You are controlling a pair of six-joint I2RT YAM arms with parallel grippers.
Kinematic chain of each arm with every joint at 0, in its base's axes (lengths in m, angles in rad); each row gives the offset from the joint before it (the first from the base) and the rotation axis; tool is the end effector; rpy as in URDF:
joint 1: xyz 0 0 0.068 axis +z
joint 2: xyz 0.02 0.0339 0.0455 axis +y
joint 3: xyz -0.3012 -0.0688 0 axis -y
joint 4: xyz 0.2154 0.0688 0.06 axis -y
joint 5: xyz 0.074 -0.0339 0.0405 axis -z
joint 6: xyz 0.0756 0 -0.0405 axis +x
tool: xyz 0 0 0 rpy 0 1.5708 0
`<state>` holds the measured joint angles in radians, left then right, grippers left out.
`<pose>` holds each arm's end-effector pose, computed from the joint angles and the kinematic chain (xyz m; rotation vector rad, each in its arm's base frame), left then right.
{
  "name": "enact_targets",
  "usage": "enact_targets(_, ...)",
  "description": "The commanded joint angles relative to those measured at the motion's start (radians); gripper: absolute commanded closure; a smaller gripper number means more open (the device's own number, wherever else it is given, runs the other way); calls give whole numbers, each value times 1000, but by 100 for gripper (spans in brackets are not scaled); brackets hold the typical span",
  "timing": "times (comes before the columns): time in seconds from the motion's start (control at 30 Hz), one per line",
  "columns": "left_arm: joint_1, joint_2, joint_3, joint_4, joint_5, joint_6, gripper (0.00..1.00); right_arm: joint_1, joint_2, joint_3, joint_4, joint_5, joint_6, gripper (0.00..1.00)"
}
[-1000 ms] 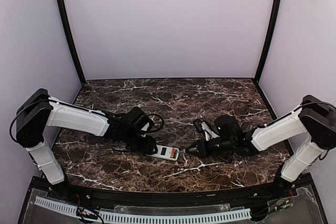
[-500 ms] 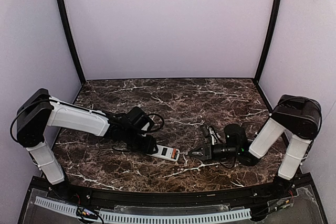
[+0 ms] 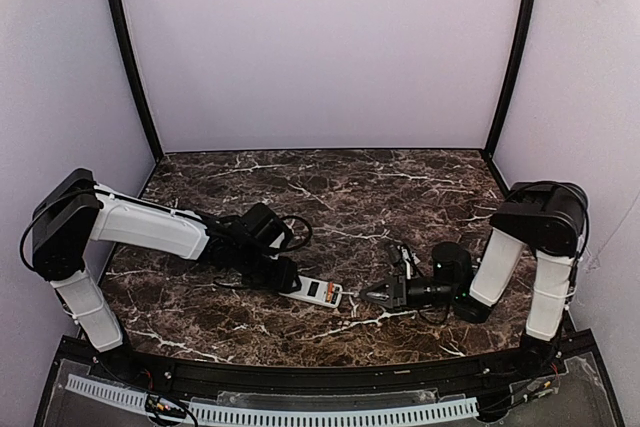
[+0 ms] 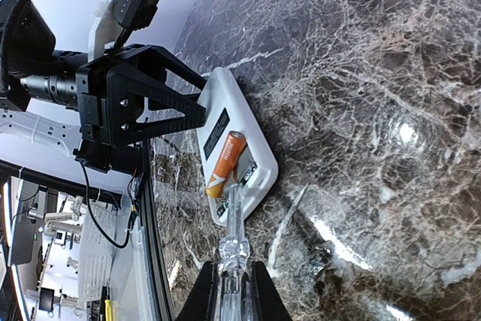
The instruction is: Unload the batteries from the remote control
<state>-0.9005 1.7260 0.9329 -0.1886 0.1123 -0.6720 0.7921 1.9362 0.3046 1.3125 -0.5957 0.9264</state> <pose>0.2066 -0.2743 0.1757 0.3561 2.6965 -0.6919 0.1834 0.2463 0.1333 -0.3368 2.2103 1.6324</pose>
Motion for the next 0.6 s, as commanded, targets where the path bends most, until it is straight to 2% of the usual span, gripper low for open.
enact_targets(0.0, -6, 53, -16, -35, 20, -10, 48, 10, -89, 33, -35, -34, -34, 100)
enact_targets(0.07, -6, 53, -14, -35, 17, -12, 48, 18, -161, 63, -180, -18, -80, 100)
enact_targets(0.17, -6, 53, -13, -35, 11, -16, 48, 66, -294, 165, -543, 76, -193, 100)
enact_targets(0.23, -6, 54, -12, -36, 9, -17, 48, 115, -340, 240, -724, 160, -277, 100)
enact_targets(0.57, -6, 38, -31, -30, -5, -20, 49, 204, -336, 402, -1001, 235, -345, 100)
